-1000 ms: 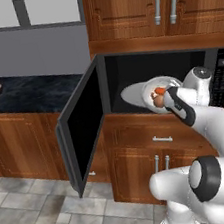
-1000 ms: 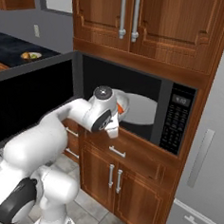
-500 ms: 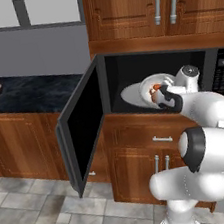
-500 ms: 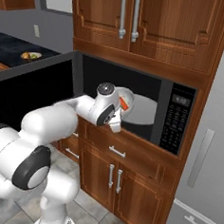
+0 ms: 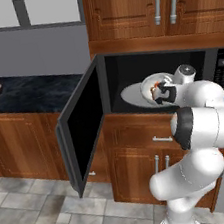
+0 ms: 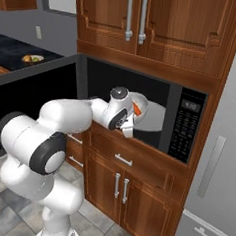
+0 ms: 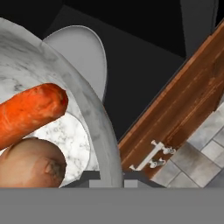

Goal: Place the bowl containing the carrot and onion in the microwave. Close the microwave door and press the start button to microwave the meal.

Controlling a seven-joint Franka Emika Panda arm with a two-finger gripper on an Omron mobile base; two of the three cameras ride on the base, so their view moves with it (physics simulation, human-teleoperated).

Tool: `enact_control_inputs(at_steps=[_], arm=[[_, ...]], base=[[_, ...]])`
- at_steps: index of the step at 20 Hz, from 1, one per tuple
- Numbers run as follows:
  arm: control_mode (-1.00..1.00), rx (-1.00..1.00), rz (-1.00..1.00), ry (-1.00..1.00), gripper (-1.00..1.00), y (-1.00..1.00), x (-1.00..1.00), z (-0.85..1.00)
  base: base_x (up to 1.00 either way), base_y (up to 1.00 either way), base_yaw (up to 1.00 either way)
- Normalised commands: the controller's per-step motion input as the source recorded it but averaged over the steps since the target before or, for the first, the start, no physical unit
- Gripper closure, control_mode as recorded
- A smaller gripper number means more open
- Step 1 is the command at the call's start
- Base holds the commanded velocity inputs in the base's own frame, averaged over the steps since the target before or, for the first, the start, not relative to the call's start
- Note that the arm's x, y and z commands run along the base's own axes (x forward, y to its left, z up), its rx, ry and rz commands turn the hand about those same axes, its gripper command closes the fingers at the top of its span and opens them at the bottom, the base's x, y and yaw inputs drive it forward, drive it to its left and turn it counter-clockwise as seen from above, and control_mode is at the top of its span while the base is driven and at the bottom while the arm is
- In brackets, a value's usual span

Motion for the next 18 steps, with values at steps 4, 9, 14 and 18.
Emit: enact_control_inputs(at_steps=[4, 9, 14, 18], arm=[[-1.00, 0.00, 0.00, 0.00, 1.00, -0.11, 0.38, -0.26], [-1.00, 0.00, -0.01, 0.00, 1.00, -0.08, 0.48, -0.11], [-1.00, 0.02, -0.02, 0.00, 1.00, -0.11, 0.44, -0.02], [-1.00, 0.03, 0.00, 0.00, 1.00, -0.13, 0.42, -0.04]], base=[[0.00, 0.00, 0.00], [0.00, 0.00, 0.00], [0.00, 0.00, 0.00], [0.00, 0.00, 0.00]])
